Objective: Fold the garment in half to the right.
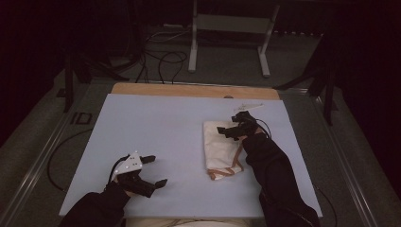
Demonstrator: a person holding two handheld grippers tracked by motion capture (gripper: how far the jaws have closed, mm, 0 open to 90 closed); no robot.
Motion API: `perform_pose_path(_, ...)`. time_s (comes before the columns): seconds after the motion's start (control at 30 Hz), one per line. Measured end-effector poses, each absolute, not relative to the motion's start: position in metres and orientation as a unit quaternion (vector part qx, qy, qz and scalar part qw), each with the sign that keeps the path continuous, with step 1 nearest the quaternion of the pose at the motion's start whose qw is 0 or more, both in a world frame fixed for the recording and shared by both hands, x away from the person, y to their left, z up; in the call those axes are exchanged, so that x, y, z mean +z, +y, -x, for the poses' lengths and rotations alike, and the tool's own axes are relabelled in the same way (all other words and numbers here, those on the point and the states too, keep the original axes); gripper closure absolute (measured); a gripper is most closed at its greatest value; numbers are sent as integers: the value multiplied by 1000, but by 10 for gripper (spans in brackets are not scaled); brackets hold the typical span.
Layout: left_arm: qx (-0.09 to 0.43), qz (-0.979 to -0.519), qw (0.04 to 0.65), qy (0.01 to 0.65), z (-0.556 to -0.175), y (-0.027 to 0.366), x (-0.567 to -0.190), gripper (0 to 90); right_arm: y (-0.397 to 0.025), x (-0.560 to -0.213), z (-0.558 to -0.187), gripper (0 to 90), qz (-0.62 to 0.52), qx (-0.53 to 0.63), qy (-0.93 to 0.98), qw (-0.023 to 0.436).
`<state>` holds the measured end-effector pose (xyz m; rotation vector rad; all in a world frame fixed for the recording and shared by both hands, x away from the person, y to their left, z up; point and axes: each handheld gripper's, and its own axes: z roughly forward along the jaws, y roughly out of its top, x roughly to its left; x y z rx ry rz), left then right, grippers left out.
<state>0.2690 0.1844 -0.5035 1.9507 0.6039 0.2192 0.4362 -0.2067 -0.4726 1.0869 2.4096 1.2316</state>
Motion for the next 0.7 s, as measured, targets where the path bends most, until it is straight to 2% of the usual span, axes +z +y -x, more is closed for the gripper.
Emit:
perform_pose_path(0.23, 95, -817, 510, 251, -271, 188, -499, 1, -201, -466, -430, 96, -350, 419, 834, 77)
perform_pose_path(0.7, 95, -823, 503, 248, -269, 199, -493, 0, -201, -453, -408, 96, -328, 437, 832, 99)
